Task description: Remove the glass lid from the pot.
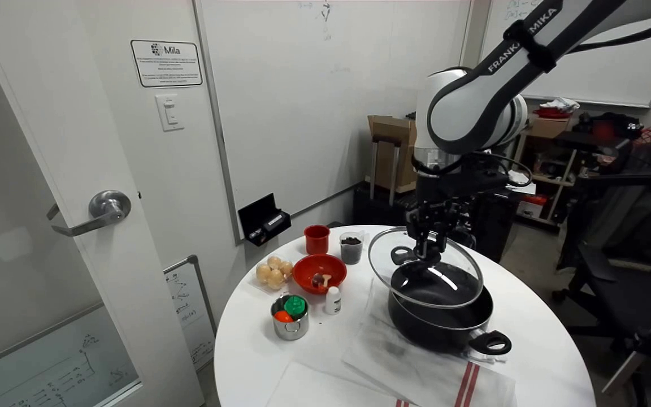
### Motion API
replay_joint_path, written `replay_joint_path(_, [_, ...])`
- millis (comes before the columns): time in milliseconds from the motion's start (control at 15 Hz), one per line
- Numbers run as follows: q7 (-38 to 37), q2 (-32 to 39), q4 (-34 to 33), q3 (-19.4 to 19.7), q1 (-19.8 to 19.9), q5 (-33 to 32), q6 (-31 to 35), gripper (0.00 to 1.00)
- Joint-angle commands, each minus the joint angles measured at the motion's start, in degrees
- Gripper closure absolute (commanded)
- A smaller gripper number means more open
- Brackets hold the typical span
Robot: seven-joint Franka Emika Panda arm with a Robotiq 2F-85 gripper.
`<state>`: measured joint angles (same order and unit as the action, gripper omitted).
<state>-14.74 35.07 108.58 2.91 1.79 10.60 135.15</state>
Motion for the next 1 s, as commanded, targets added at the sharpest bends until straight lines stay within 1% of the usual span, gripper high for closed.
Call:
replay_joint_path(0, [-1.8, -3.8, -0.4, 0.6, -4.7, -5.2, -3.6, 0.74])
replay_joint_path(200, [-2.4, -3.7, -3.1, 0.0, -8.0, -9.2, -7.2, 0.74])
replay_joint_path(533, [-1.7, -1.5, -9.2, -2.0, -12.6, -13.8, -13.7, 0.74])
replay_joint_path(733, [-1.4, 1.0, -14.0, -3.2, -15.0, -16.1, -17.7, 0.74])
replay_joint_path(933, [-0.7, 5.3, -20.3, -4.2, -17.0, -17.7, -21.9, 0.74])
